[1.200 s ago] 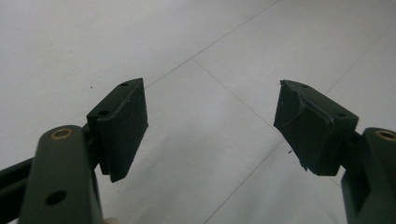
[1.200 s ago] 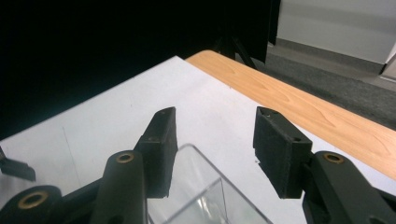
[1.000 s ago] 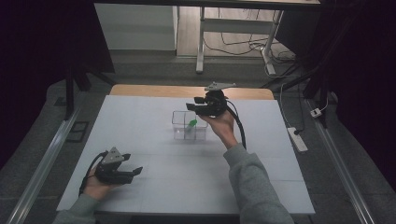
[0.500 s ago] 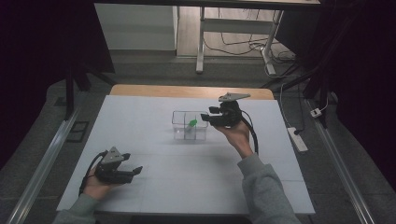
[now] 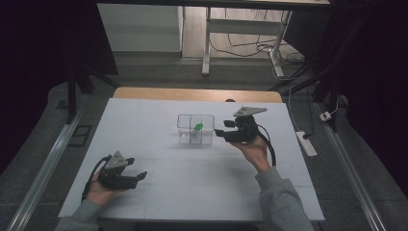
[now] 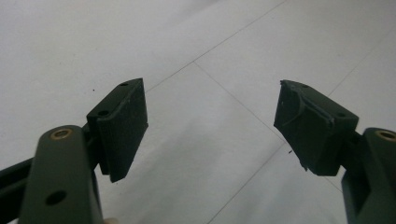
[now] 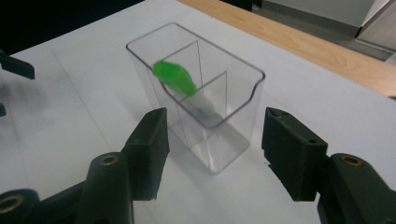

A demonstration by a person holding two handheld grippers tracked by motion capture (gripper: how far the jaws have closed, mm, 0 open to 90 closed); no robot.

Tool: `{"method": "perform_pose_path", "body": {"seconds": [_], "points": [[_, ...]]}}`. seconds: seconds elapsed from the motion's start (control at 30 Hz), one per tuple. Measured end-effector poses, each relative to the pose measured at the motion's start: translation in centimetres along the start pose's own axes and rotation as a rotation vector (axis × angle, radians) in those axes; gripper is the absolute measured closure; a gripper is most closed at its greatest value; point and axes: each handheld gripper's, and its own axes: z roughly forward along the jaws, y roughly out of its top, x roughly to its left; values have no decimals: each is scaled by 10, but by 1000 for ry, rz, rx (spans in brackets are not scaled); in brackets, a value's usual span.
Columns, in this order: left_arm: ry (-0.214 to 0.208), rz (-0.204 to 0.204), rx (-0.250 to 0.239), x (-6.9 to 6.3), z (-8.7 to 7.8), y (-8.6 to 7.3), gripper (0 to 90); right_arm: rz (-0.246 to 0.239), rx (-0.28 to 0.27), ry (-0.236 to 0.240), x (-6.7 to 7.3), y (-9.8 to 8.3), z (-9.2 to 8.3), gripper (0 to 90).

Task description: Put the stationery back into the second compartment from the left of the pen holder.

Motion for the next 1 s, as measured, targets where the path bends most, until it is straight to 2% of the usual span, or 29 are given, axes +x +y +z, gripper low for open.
{"method": "perform_pose_path", "body": {"seconds": [0.27,0.63,1.0], "points": [[-2,4,-2,0,1,1,252,-7,52,-21,-1,-29,-16,387],[-3,6,-6,-1,0,2,252,47,74,-36,-5,-73,-47,368],[-4,9,-6,-2,1,3,252,70,97,-89,-9,-107,-70,361]]}}
